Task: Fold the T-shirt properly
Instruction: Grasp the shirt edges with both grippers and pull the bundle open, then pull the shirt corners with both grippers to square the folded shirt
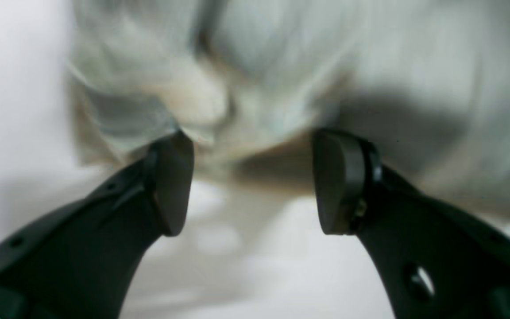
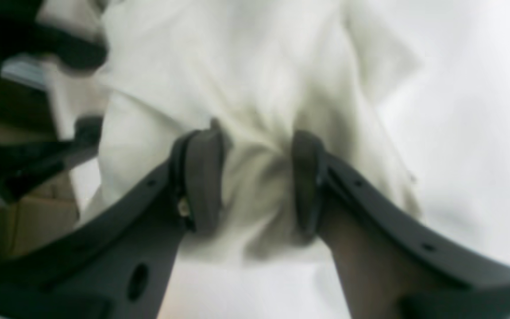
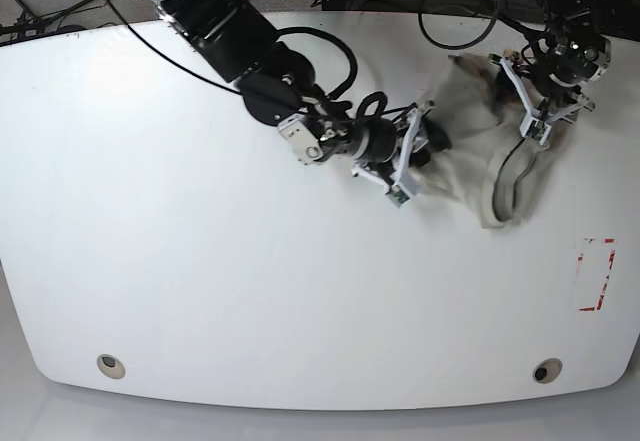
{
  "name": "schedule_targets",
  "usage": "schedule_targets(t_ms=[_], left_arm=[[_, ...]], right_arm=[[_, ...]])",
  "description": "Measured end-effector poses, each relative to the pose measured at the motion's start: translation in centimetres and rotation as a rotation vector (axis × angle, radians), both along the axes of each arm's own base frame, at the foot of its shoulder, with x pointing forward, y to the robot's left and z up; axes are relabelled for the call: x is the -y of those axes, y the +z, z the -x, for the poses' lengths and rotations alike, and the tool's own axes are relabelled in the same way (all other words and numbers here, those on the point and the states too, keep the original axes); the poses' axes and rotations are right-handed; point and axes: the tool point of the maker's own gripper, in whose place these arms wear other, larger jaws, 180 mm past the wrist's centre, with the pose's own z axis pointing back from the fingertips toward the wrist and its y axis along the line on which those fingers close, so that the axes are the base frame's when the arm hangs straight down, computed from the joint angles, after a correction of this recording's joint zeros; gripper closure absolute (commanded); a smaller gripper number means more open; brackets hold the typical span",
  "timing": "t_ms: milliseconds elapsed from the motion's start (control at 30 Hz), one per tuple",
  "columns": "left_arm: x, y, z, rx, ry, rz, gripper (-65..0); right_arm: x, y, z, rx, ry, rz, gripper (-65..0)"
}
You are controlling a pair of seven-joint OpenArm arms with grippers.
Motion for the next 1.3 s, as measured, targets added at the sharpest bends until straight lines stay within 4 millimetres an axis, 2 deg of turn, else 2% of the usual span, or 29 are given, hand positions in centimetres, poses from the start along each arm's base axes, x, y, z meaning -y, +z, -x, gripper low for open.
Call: schedule_targets(t_ms=[200,433,500,600,700,767,833,933,1033,1133,1200,1300], left_arm=[[3.7,-0.6,-3.0,0.007,-0.106,0.04,-39.0],[7.4,-0.2,-5.0,0.028,-0.216,0.065,-39.0],[8.3,0.8,-5.2,0.056,-0.244,0.063,-39.0],[8.7,3.5,-5.9,0.137,-0.265,0.038,-39.0],[8.6,4.8,-5.4,0.172,-0.287,0.014,-39.0],[7.6,4.5,-4.4,0.147,-0.298,-0.016,-39.0],[6.2,3.8,-3.5,0.11,-0.276,-0.045,-39.0],[3.1,4.1,-2.9,0.114,-0.176,-0.059,-39.0],[-0.9,4.3,-2.2,0.104,-0.068,-0.114,-39.0],[-2.7,2.9,-1.4,0.06,-0.007,-0.096,-39.0],[-3.0,1.8,-1.4,0.041,0.023,-0.064,-39.0],[-3.3,0.4,-2.2,0.014,0.049,-0.032,-39.0]], right_arm=[[5.0,1.4,-1.4,0.003,-0.055,-0.038,-23.9],[9.5,0.3,-2.2,-0.008,-0.099,0.018,-23.9],[10.1,0.4,-2.1,-0.012,-0.103,0.018,-23.9],[10.2,1.4,-2.2,0.016,-0.092,0.008,-23.9],[10.9,2.6,-3.8,0.036,-0.141,-0.02,-23.9],[12.0,3.4,-5.9,0.055,-0.197,-0.035,-23.9],[13.0,3.1,-7.6,0.051,-0.239,-0.016,-23.9],[14.5,2.2,-9.7,0.033,-0.284,0.015,-23.9],[15.9,0.8,-11.3,0.039,-0.335,0.057,-23.9],[16.1,-0.4,-12.0,0.09,-0.335,0.135,-23.9],[15.9,-1.2,-11.9,0.121,-0.309,0.195,-23.9],[14.4,-2.0,-11.2,0.164,-0.247,0.259,-23.9]])
